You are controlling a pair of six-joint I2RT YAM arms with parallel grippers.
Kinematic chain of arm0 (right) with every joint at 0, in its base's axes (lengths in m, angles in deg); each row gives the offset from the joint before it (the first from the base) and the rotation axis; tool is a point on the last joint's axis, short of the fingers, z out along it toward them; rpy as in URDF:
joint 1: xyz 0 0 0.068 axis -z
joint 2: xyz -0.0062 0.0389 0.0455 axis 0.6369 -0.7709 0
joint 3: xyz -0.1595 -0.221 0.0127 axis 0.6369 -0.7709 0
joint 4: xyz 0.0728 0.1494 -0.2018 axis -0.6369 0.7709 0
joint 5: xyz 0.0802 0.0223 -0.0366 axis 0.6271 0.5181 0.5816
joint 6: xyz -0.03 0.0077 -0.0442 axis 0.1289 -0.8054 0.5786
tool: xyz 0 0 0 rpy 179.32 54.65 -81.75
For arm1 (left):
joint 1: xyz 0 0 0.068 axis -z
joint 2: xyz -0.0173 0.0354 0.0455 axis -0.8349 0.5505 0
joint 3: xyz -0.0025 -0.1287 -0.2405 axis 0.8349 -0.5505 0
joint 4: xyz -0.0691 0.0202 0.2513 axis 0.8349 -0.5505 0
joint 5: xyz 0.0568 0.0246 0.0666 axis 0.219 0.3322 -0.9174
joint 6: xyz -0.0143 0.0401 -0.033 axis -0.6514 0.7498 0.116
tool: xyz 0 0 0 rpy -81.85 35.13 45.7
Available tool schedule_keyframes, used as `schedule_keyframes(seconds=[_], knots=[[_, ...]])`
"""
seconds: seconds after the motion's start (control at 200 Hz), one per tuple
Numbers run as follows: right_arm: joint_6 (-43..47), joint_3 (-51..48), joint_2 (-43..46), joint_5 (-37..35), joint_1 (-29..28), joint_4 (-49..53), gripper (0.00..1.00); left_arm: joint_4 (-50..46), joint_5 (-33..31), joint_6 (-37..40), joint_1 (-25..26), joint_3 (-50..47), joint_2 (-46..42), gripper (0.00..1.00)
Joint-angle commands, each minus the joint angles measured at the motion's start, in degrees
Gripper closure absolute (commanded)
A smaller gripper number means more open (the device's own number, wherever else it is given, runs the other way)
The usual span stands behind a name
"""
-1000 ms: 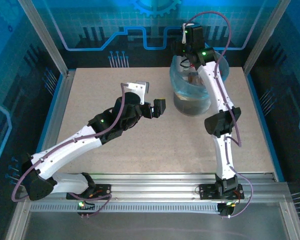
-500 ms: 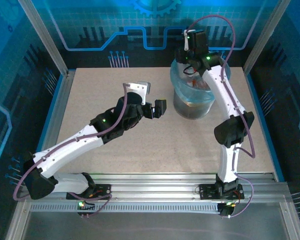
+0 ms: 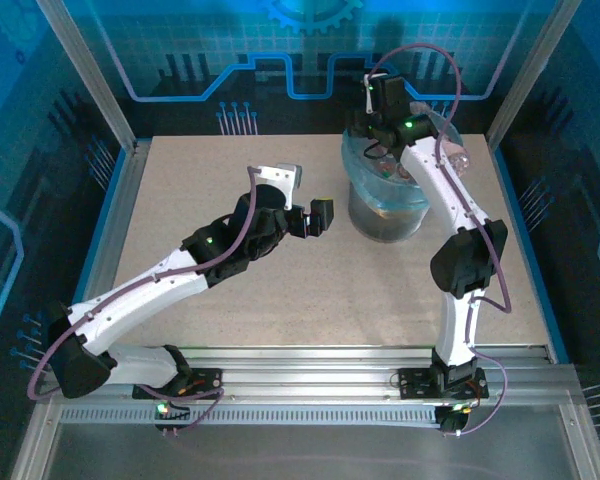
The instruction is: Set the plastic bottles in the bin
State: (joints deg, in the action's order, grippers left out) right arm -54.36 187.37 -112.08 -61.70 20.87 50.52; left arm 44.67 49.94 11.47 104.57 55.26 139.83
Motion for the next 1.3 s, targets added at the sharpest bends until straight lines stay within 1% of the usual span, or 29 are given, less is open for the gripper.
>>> schedule_keyframes(seconds=[0.0, 0.06, 0.14, 0.23, 0.335, 0.45, 0.49, 0.575, 0.67, 0.75, 0.83, 0.92, 1.03, 1.156, 1.296], knots=[[-1.1, 4.8, 1.8, 2.6, -1.0, 5.4, 0.24, 0.9, 0.0, 0.0, 0.2, 0.2, -0.3, 0.03], [-1.4, 6.6, 2.9, 2.3, -1.5, 6.3, 0.19, 1.0, 0.1, -0.3, 0.3, 0.1, -0.4, 0.03], [-1.6, 7.3, 5.3, -0.1, -2.1, 7.3, 0.15, 1.2, 0.1, -0.6, 0.2, -0.3, -0.8, 0.03], [-2.0, 5.0, 9.3, -2.7, -2.1, 7.7, 0.13, 1.4, -0.1, -0.6, 0.2, -1.0, -1.5, 0.03], [-1.8, -2.3, 15.8, -7.7, -2.1, 6.5, 0.16, 1.4, -0.4, -0.4, 0.2, -1.7, -2.1, 0.03], [-1.4, -12.5, 23.6, -15.9, -1.6, 4.9, 0.25, 1.4, -0.4, -0.3, 0.2, -2.2, -2.4, 0.03], [-0.6, -16.1, 26.0, -15.2, -1.1, 3.9, 0.28, 1.5, -0.4, -0.4, 0.2, -2.4, -2.4, 0.03], [-2.3, -21.9, 30.1, -19.6, -1.1, 3.4, 0.27, 2.0, 0.1, -0.7, 0.3, -2.8, -2.2, 0.03], [-4.1, -27.2, 34.4, -24.2, -1.0, 3.1, 0.21, 2.5, 0.6, -1.0, 0.2, -2.7, -1.3, 0.03], [-5.0, -32.5, 38.2, -27.3, -0.7, 0.7, 0.2, 2.6, 1.5, -1.4, 0.3, -2.4, -0.5, 0.03], [-6.0, -36.4, 41.0, -27.7, 0.5, -1.3, 0.21, 3.0, 2.3, -1.9, 0.2, -2.2, -0.1, 0.03], [-6.7, -37.9, 41.9, -26.9, 2.3, -1.1, 0.22, 3.0, 2.6, -2.3, 0.3, -2.2, 0.2, 0.03], [-7.6, -39.1, 41.8, -22.7, 4.4, -0.9, 0.27, 3.0, 2.8, -2.8, 0.3, -2.5, 0.2, 0.03], [-7.8, -39.6, 40.6, -18.1, 5.2, -1.3, 0.26, 3.2, 2.7, -3.3, 0.2, -3.0, 0.1, 0.03], [-7.7, -37.7, 38.8, -13.8, 5.1, -1.8, 0.25, 2.9, 2.7, -3.2, 0.4, -2.9, 0.1, 0.03]])
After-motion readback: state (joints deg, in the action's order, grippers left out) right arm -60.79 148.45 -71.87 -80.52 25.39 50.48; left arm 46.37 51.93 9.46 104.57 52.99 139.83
